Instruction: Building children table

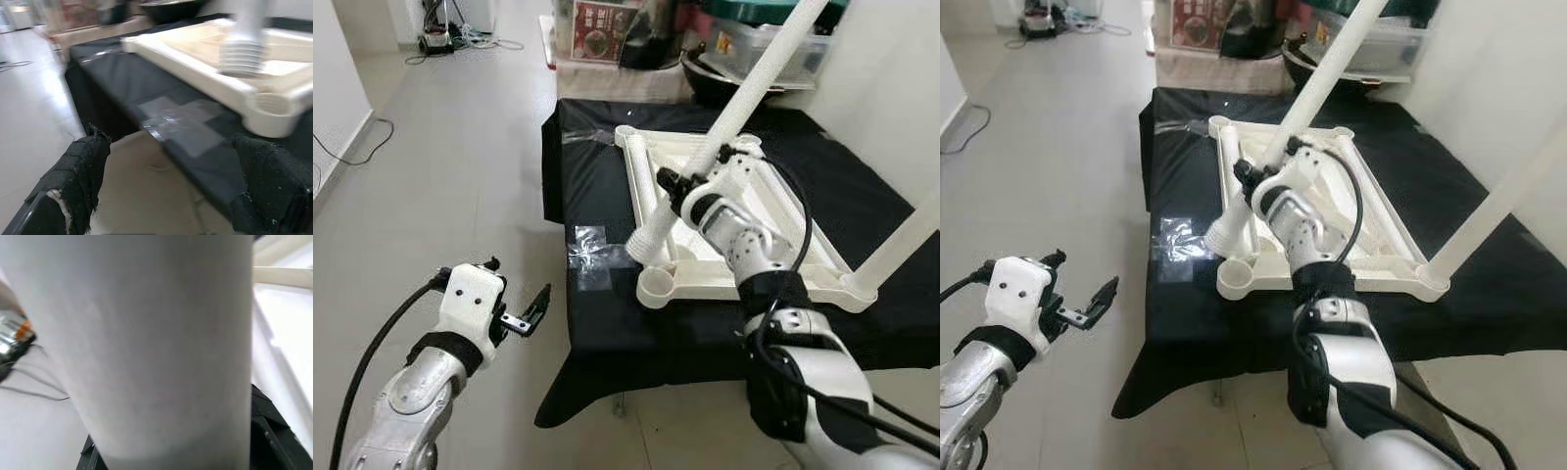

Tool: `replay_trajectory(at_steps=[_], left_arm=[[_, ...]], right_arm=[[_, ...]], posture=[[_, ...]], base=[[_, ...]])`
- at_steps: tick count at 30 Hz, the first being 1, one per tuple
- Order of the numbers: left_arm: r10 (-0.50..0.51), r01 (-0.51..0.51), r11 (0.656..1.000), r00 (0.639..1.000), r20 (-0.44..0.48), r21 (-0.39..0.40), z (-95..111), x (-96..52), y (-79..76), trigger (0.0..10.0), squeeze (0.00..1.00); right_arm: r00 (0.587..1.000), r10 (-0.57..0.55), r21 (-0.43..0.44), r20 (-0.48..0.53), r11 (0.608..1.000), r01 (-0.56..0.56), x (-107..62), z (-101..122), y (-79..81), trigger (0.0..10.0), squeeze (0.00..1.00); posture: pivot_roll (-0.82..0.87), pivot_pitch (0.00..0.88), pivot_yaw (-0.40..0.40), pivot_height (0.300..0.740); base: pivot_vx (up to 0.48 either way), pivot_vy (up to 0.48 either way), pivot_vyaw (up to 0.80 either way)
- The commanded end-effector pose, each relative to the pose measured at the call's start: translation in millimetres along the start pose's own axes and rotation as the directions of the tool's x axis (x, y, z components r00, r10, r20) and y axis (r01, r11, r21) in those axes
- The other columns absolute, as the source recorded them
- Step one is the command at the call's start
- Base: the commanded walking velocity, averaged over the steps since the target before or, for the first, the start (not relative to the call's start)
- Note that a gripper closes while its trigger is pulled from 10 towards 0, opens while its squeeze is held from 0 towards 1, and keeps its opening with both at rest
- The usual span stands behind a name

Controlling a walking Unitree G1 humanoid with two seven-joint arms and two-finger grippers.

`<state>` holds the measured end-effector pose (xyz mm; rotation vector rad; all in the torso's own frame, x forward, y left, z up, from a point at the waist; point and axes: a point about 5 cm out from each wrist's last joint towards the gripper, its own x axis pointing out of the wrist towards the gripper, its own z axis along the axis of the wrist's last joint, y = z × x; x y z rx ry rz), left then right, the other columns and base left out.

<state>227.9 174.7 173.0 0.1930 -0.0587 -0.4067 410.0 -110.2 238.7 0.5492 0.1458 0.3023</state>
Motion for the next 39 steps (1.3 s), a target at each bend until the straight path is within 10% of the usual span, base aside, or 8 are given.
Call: replay_trajectory(at_steps=[1,17,39], left_arm=[[-0.072,0.072,0.997,0.997,-0.005,-0.018,2,-5.1,-2.4,10.0,0.0],[-0.114,0.114,0.993,0.993,-0.008,-0.026,3,-9.4,4.1,10.0,0.0],[-0.18,0.182,0.983,0.982,0.054,-0.029,11,29.4,2.7,10.0,0.0]], right_arm=[[1.0,0.025,0.017,-0.009,1.0,-0.025,0.8,2,3.4,10.0,0.0],[0.991,0.129,0.042,-0.04,0.991,-0.127,-0.9,-1,24.9,10.0,0.0],[0.893,0.435,0.013,-0.115,0.899,-0.437,-34.5,-32,98.0,10.0,0.0]], posture=[[0.15,0.0,-0.143,0.74],[0.15,0.0,-0.142,0.74],[0.12,0.0,-0.119,0.74]], base=[[0.0,0.0,0.0],[0.0,0.0,0.0],[0.0,0.0,0.0]])
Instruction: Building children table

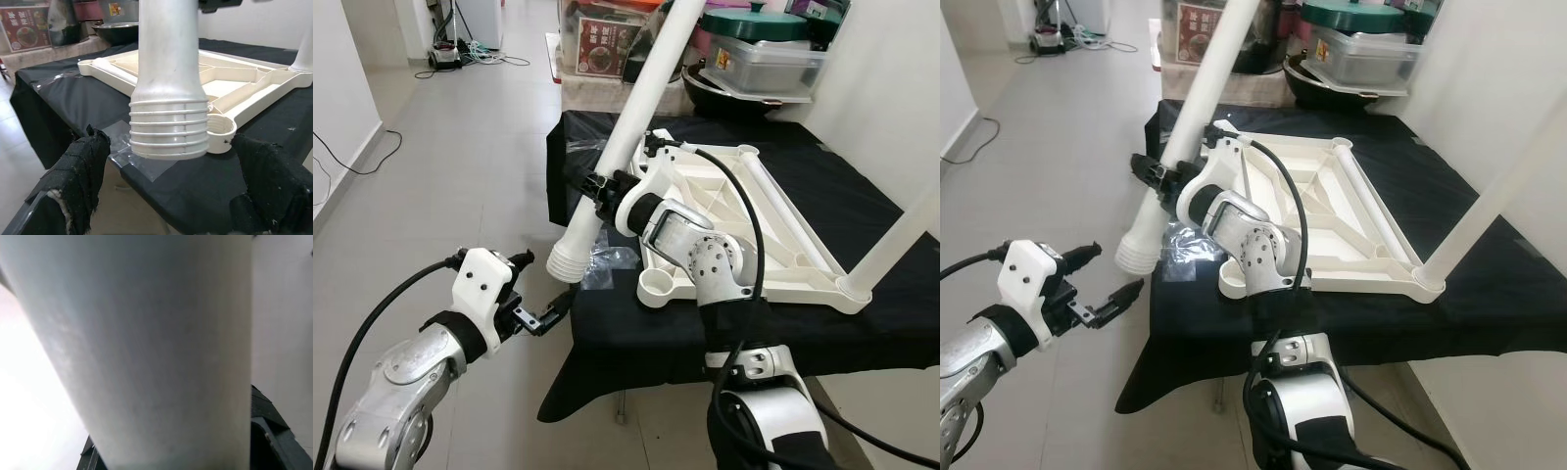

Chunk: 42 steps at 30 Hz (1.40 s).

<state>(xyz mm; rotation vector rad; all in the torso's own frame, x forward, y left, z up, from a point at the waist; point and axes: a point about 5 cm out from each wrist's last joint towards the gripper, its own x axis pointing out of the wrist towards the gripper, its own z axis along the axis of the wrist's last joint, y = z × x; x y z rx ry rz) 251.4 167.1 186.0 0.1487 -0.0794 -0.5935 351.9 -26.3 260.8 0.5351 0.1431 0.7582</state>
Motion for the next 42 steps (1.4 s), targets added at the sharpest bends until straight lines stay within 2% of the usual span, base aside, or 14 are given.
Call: replay_trajectory(at_steps=[1,4,9,13,21,23,28,29,31,33,40,41,42], left_arm=[[0.0,0.0,1.0,1.0,0.003,0.008,-1,4.8,-1.3,10.0,0.0],[0.02,-0.02,1.0,1.0,0.022,0.0,1,13.4,1.0,10.0,0.0],[0.015,-0.015,1.0,1.0,0.027,-0.007,2,16.3,1.0,10.0,0.0],[0.006,-0.005,1.0,0.999,0.04,-0.025,2,19.8,-0.1,10.0,0.0],[0.003,-0.002,1.0,0.999,0.043,-0.03,1,22.1,-1.1,10.0,0.0],[0.012,-0.01,0.999,0.998,0.058,-0.043,1,22.7,-1.3,0.0,0.0],[0.032,-0.029,0.999,0.996,0.08,-0.035,2,22.3,0.7,0.0,0.0],[0.032,-0.029,0.999,0.995,0.095,-0.033,5,22.2,0.5,0.0,0.0],[0.032,-0.029,0.999,0.995,0.095,-0.033,5,22.2,0.5,0.0,0.0],[0.018,-0.014,0.999,0.995,0.1,-0.034,6,21.9,-2.5,0.0,0.0],[-0.005,0.008,0.999,0.996,0.085,-0.032,6,21.2,-5.7,0.0,0.0],[-0.061,0.064,0.997,0.995,0.073,-0.038,6,17.2,-12.6,3.1,0.0],[-0.126,0.129,0.99,0.99,0.06,-0.048,7,12.0,-20.9,5.5,0.0]], right_arm=[[1.0,0.021,0.008,0.011,1.0,-0.021,-3.4,3,5.9,10.0,0.0],[0.997,0.071,-0.032,0.009,0.997,-0.07,-6.4,2,19.2,10.0,0.0],[0.996,0.088,-0.05,0.01,0.995,-0.087,-7.3,2,24.9,10.0,0.0],[0.99,0.14,-0.084,0.006,0.987,-0.139,-7.5,0,38.3,10.0,0.0],[0.988,0.154,-0.084,-0.009,0.984,-0.155,-7.8,-5,43.8,10.0,0.0],[0.987,0.161,-0.092,-0.012,0.983,-0.162,-10.1,-5,45.7,10.0,0.0],[0.987,0.158,-0.103,-0.018,0.982,-0.159,-11.3,-7,44.7,10.0,0.0],[0.988,0.151,-0.106,-0.022,0.983,-0.153,-11.6,-8,43.1,10.0,0.05],[0.988,0.151,-0.106,-0.022,0.983,-0.153,-11.6,-8,43.1,10.0,0.05],[0.99,0.142,-0.103,-0.019,0.984,-0.143,-11.9,-9,40.8,10.0,1.0],[0.989,0.146,-0.103,-0.01,0.984,-0.146,-12.1,-8,39.5,10.0,1.0],[0.98,0.2,-0.104,0.009,0.975,-0.198,-12.8,-3,39.2,10.0,0.0],[0.959,0.281,-0.096,0.026,0.956,-0.278,-15.0,2,38.9,10.0,0.0]], posture=[[0.12,0.0,-0.119,0.74],[0.12,0.0,-0.119,0.74],[0.12,0.0,-0.114,0.74],[0.12,0.0,-0.114,0.74],[0.12,0.0,-0.115,0.74],[0.11,0.0,-0.115,0.74],[0.11,0.0,-0.117,0.74],[0.11,0.0,-0.119,0.74],[0.11,0.0,-0.119,0.74],[0.11,0.0,-0.121,0.74],[0.11,0.0,-0.122,0.74],[0.12,0.0,-0.126,0.74],[0.13,0.0,-0.129,0.74]], base=[[0.0,0.0,0.0],[0.0,0.0,0.0],[0.0,0.0,0.0],[0.0,0.0,0.0],[0.0,0.0,0.0],[0.0,0.0,0.0],[0.0,0.0,0.0],[0.0,0.0,0.0],[0.0,0.0,0.0],[0.0,0.0,0.0],[0.0,0.0,0.0],[0.0,0.0,0.0],[0.0,0.0,0.0]])
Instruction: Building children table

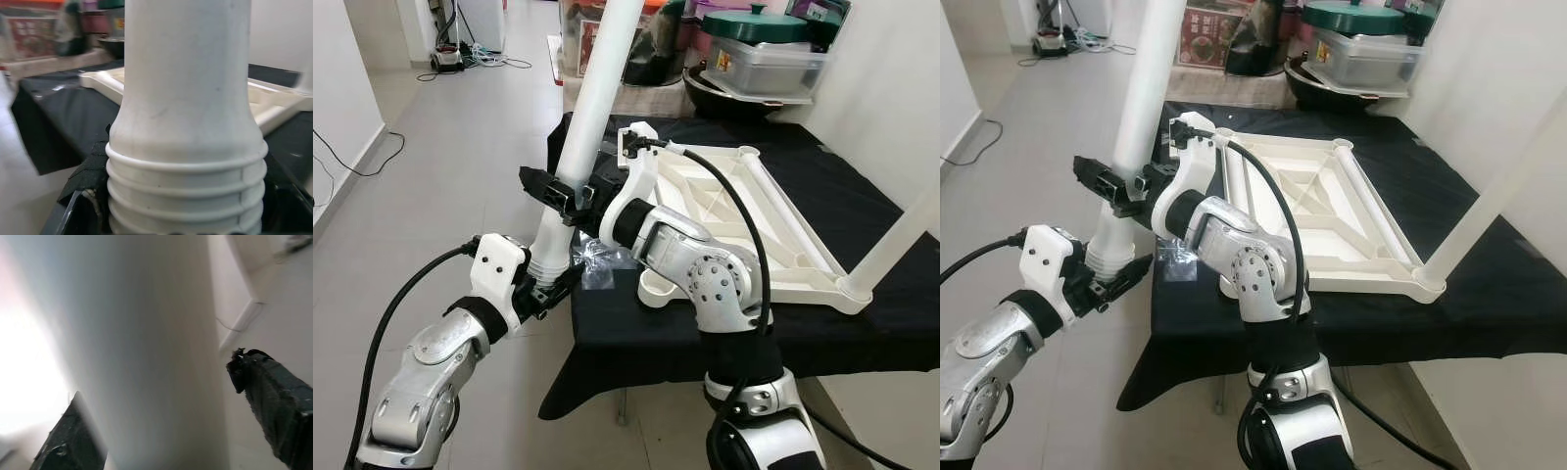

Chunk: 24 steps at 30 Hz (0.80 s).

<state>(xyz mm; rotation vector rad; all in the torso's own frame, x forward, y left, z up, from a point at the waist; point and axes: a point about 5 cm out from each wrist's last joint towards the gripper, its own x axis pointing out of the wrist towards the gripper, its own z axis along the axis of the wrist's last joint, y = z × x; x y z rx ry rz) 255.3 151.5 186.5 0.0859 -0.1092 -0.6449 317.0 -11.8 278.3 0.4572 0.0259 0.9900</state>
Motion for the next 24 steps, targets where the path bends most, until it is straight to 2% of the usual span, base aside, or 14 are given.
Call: replay_trajectory(at_steps=[1,2,3,4,5,10,12,17,19,20,21,22,23,24], left_arm=[[-0.128,0.128,0.992,0.992,-0.005,-0.012,5,-2.6,-16.8,5.5,0.0],[-0.173,0.173,0.985,0.985,-0.016,-0.022,5,-6.4,-23.4,9.0,0.0],[-0.173,0.173,0.985,0.985,-0.016,-0.022,5,-6.4,-23.4,9.0,0.0],[-0.203,0.202,0.979,0.979,-0.026,-0.029,4,-9.4,-28.0,9.5,0.0],[-0.256,0.254,0.966,0.966,-0.042,-0.05,2,-16.8,-36.3,10.0,0.0],[-0.272,0.268,0.961,0.961,-0.05,-0.066,2,-22.3,-38.5,10.0,0.0],[-0.266,0.262,0.963,0.962,-0.056,-0.06,2,-23.8,-36.4,10.0,0.0],[-0.267,0.263,0.963,0.961,-0.068,-0.058,3,-26.0,-34.1,10.0,0.0],[-0.267,0.263,0.963,0.961,-0.068,-0.058,3,-26.0,-34.1,10.0,0.0],[-0.269,0.266,0.962,0.96,-0.072,-0.057,3,-26.8,-33.8,10.0,0.0],[-0.272,0.268,0.962,0.959,-0.078,-0.058,3,-27.8,-33.6,10.0,0.0],[-0.272,0.268,0.962,0.959,-0.078,-0.058,3,-27.8,-33.6,10.0,0.0],[-0.276,0.271,0.961,0.958,-0.083,-0.059,3,-28.7,-33.7,10.0,0.0],[-0.28,0.275,0.96,0.956,-0.092,-0.059,2,-29.9,-34.1,10.0,0.0]], right_arm=[[0.994,0.099,0.017,0.051,0.995,-0.1,-2.7,7,-0.6,10.0,0.0],[0.987,0.145,0.017,0.074,0.989,-0.147,-5.3,11,-2.1,10.0,0.0],[0.987,0.145,0.017,0.074,0.989,-0.147,-5.3,11,-2.1,10.0,0.0],[0.979,0.18,0.021,0.093,0.983,-0.183,-7.6,13,-3.2,10.0,0.0],[0.96,0.258,0.05,0.105,0.963,-0.264,-13.4,14,-4.9,10.0,0.0],[0.935,0.346,0.088,0.081,0.932,-0.352,-20.2,7,-5.0,10.0,0.0],[0.919,0.392,0.114,0.043,0.912,-0.394,-24.2,-3,-2.5,10.0,0.0],[0.893,0.45,0.156,-0.01,0.883,-0.443,-29.0,-19,1.2,10.0,0.0],[0.893,0.45,0.156,-0.01,0.883,-0.443,-29.0,-19,1.2,10.0,0.0],[0.889,0.458,0.162,-0.019,0.879,-0.449,-30.3,-23,1.5,5.3,0.0],[0.893,0.451,0.163,-0.019,0.882,-0.442,-31.0,-25,-1.5,1.7,0.0],[0.893,0.451,0.163,-0.019,0.882,-0.442,-31.0,-25,-1.5,1.7,0.0],[0.898,0.44,0.164,-0.012,0.887,-0.432,-31.4,-25,-5.1,0.0,0.0],[0.902,0.431,0.163,-0.003,0.89,-0.425,-31.9,-24,-8.1,0.0,0.0]], posture=[[0.13,0.0,-0.129,0.74],[0.13,0.0,-0.129,0.74],[0.13,0.0,-0.129,0.74],[0.13,0.0,-0.129,0.74],[0.14,0.0,-0.129,0.74],[0.15,0.0,-0.134,0.74],[0.15,0.0,-0.135,0.74],[0.15,0.0,-0.132,0.74],[0.15,0.0,-0.132,0.74],[0.15,0.0,-0.128,0.74],[0.15,0.0,-0.128,0.74],[0.15,0.0,-0.128,0.74],[0.15,0.0,-0.128,0.74],[0.15,0.0,-0.124,0.74]], base=[[0.0,0.0,0.0],[0.0,0.0,0.0],[0.0,0.0,0.0],[0.0,0.0,0.0],[0.0,0.0,0.0],[0.0,0.0,0.0],[0.0,0.0,0.0],[0.0,0.0,0.0],[0.0,0.0,0.0],[0.0,0.0,0.0],[0.0,0.0,0.0],[0.0,0.0,0.0],[0.0,0.0,0.0],[0.0,0.0,0.0]])
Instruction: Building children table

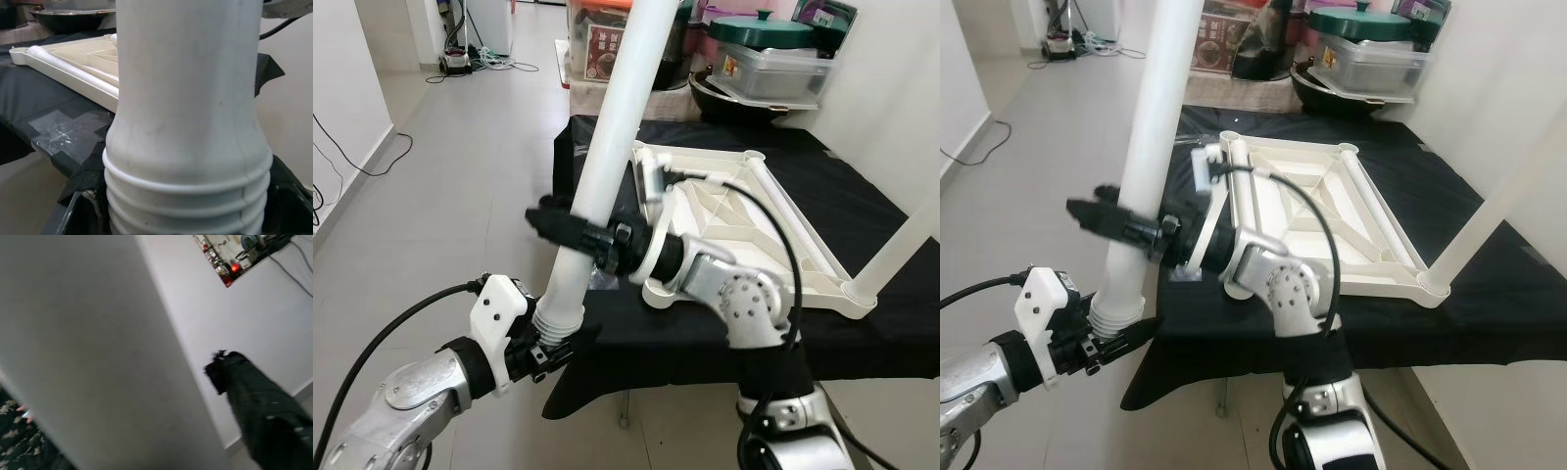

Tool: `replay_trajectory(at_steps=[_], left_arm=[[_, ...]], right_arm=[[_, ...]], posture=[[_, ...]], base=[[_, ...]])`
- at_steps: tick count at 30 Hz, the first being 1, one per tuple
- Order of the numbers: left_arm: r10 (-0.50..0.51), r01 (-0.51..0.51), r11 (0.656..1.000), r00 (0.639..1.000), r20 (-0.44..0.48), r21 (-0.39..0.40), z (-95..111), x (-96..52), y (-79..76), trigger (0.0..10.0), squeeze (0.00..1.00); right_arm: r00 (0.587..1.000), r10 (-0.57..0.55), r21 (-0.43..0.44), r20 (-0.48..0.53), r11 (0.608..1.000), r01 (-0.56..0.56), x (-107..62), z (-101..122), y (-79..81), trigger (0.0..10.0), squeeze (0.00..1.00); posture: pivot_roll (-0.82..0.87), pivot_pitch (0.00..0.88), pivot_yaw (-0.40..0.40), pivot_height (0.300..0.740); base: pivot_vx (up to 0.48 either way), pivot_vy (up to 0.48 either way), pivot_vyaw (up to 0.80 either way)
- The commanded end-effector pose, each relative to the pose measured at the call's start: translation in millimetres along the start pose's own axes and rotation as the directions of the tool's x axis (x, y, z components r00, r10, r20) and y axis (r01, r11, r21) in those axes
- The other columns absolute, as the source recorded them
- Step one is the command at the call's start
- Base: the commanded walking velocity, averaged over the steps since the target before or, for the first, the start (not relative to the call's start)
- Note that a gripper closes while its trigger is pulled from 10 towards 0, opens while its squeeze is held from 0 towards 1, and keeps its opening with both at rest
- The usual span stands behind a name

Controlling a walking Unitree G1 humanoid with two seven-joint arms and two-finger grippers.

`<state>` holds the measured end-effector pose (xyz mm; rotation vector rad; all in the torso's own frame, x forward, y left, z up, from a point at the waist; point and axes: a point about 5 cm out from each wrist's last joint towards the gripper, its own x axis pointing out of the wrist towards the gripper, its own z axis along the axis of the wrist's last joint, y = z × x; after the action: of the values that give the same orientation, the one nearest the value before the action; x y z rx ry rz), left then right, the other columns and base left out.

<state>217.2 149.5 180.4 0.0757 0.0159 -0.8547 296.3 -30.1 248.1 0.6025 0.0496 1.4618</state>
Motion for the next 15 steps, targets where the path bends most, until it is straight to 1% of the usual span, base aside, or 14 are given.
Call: replay_trajectory(at_steps=[1,4,7,12,13,15], left_arm=[[-0.071,0.071,0.997,0.997,-0.009,0.013,2.3,0.4,-9.8,10.0,0.0],[-0.071,0.071,0.997,0.997,-0.009,0.013,2.3,0.4,-9.8,10.0,0.0],[-0.068,0.068,0.997,0.997,-0.031,0.021,-1.3,-2.7,-10.0,10.0,0.0],[-0.06,0.061,0.998,0.997,-0.039,0.023,-4.1,-3.7,-9.3,10.0,0.0],[-0.042,0.043,0.999,0.998,-0.037,0.027,-5.6,-3.7,-7.1,10.0,1.0],[-0.042,0.043,0.999,0.998,-0.037,0.027,-5.6,-3.7,-7.1,10.0,1.0]], right_arm=[[1.0,-0.018,-0.006,0.02,1.0,0.018,-3.5,2.5,-5.4,0.0,0.0],[1.0,-0.018,-0.006,0.02,1.0,0.018,-3.5,2.5,-5.4,0.0,0.0],[0.999,-0.021,-0.024,0.036,0.999,0.022,-9.3,6.2,-8.6,0.0,0.0],[0.998,-0.029,-0.026,0.054,0.999,0.031,-10.2,7.5,-10.0,0.0,0.0],[0.998,-0.028,-0.026,0.058,0.999,0.03,-10.0,7.4,-9.8,0.0,0.0],[0.998,-0.028,-0.026,0.058,0.999,0.03,-10.0,7.4,-9.8,0.0,0.0]], posture=[[0.15,0.0,-0.124,0.74],[0.15,0.0,-0.124,0.74],[0.15,0.0,-0.124,0.74],[0.15,0.0,-0.126,0.74],[0.15,0.0,-0.126,0.74],[0.15,0.0,-0.126,0.74]], base=[[0.0,0.0,0.0],[0.0,0.0,0.0],[0.0,0.0,0.0],[0.0,0.0,0.0],[0.0,0.0,0.0],[0.0,0.0,0.0]])
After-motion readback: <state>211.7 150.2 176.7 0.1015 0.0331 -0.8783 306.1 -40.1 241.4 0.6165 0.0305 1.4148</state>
